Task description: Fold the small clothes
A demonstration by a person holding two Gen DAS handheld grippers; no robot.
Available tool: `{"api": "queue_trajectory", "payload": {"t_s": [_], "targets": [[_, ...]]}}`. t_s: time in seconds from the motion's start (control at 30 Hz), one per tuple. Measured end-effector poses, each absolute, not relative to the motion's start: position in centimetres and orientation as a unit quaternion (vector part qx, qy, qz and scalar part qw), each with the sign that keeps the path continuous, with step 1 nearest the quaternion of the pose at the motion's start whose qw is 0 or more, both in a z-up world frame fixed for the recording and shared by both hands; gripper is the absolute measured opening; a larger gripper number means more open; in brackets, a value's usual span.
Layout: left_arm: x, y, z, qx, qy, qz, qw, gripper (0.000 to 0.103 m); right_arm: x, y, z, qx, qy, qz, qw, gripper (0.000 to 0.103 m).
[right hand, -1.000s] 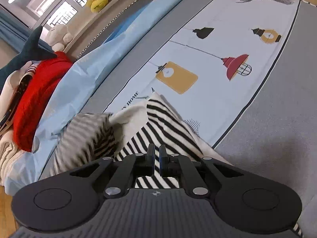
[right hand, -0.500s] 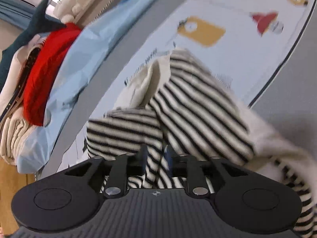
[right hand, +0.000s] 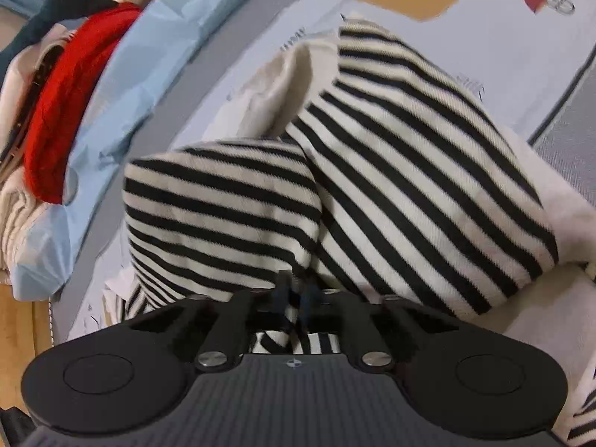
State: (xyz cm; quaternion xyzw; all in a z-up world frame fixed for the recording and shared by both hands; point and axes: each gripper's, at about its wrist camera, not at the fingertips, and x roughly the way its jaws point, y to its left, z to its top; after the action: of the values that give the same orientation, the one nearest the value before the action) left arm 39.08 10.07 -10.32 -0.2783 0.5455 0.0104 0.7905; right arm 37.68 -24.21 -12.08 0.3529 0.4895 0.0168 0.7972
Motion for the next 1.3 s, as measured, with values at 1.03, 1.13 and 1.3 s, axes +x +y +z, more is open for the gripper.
{"api": "queue_trajectory", "payload": {"t_s": [1.03, 1.13, 1.3], "targets": [[36.3, 14.7, -10.8, -0.438, 0.537, 0.032, 0.72, 0.038, 35.5, -30.1, -8.3, 0.313, 0.518, 0.089, 0.791, 0.044], [36.2, 14.4, -10.8, -0.439, 0.538, 0.036, 0.718, 0.038, 36.2, -28.9, -9.4, 0.324, 0.525, 0.093, 0.782, 0.044], [36.4, 14.7, -8.0, -0.43, 0.496, 0.045, 0.753, 0.038, 36.9, -27.7, -10.0, 0.328, 0.528, 0.092, 0.778, 0.044]]}}
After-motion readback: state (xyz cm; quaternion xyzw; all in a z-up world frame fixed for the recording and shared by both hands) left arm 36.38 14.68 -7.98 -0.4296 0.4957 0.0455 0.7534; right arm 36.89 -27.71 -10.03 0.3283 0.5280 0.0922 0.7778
